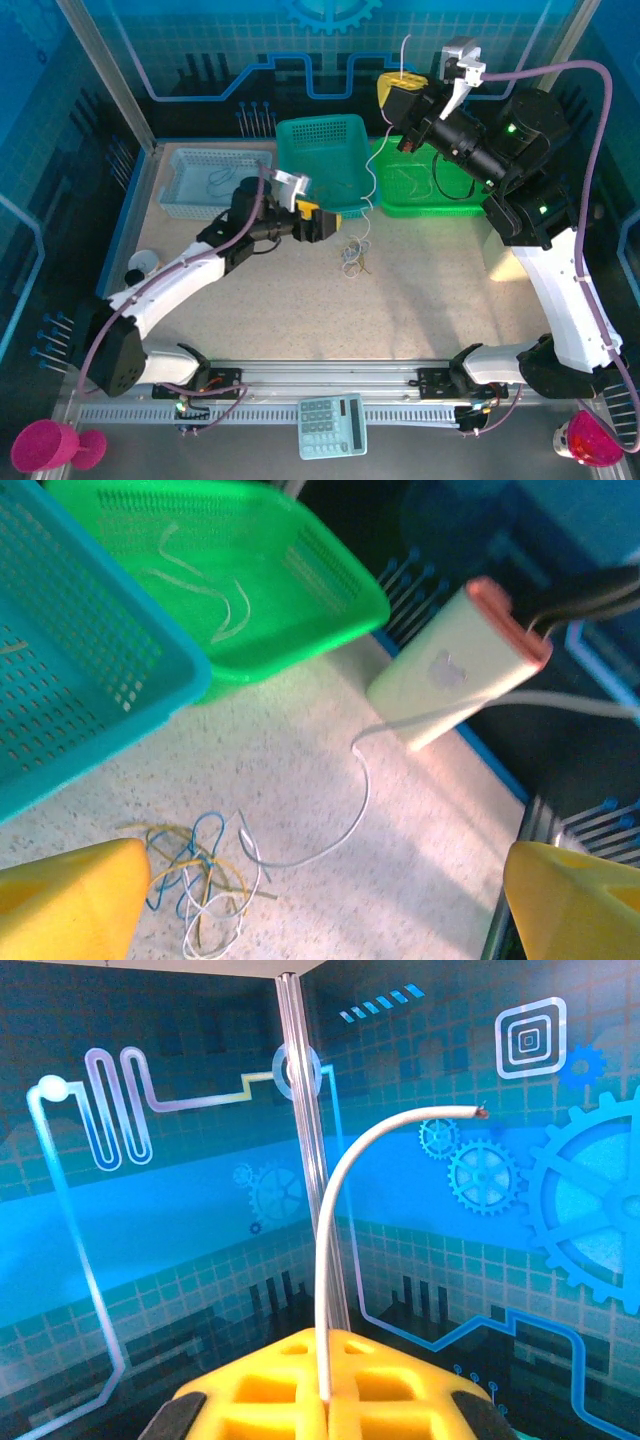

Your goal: Untangle the cables

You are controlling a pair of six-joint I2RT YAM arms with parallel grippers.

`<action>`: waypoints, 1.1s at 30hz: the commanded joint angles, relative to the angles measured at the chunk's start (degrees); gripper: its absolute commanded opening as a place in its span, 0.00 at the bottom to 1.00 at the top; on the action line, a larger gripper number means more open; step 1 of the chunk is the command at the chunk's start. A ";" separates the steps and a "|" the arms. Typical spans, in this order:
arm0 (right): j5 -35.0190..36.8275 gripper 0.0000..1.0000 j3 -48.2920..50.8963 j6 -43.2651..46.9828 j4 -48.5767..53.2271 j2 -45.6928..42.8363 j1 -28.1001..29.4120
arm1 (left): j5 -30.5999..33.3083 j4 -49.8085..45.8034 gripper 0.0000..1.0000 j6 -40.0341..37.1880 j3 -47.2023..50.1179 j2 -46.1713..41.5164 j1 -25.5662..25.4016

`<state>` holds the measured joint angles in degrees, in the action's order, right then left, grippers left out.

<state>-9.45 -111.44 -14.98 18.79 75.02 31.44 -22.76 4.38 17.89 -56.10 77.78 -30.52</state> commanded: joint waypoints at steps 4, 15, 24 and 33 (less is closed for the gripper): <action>-0.23 0.00 -0.37 -0.77 -2.49 -0.18 -0.66 | 2.54 -0.43 0.92 -9.22 -2.90 6.86 -3.85; 0.13 0.00 1.34 -1.19 -2.93 -0.95 -0.68 | 4.74 1.15 0.92 -10.82 -10.34 18.27 -7.70; 2.94 0.00 1.70 1.46 -1.79 -2.63 -1.09 | 7.70 0.99 0.21 -10.47 -11.55 23.02 -8.06; 4.45 0.00 9.33 -2.95 -4.02 -9.41 -14.97 | 11.43 -0.57 0.00 -9.54 -7.01 10.11 -7.26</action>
<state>-5.04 -104.49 -15.33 17.52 67.61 20.08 -12.58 3.95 8.62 -63.37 94.02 -38.02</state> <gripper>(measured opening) 0.066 0.054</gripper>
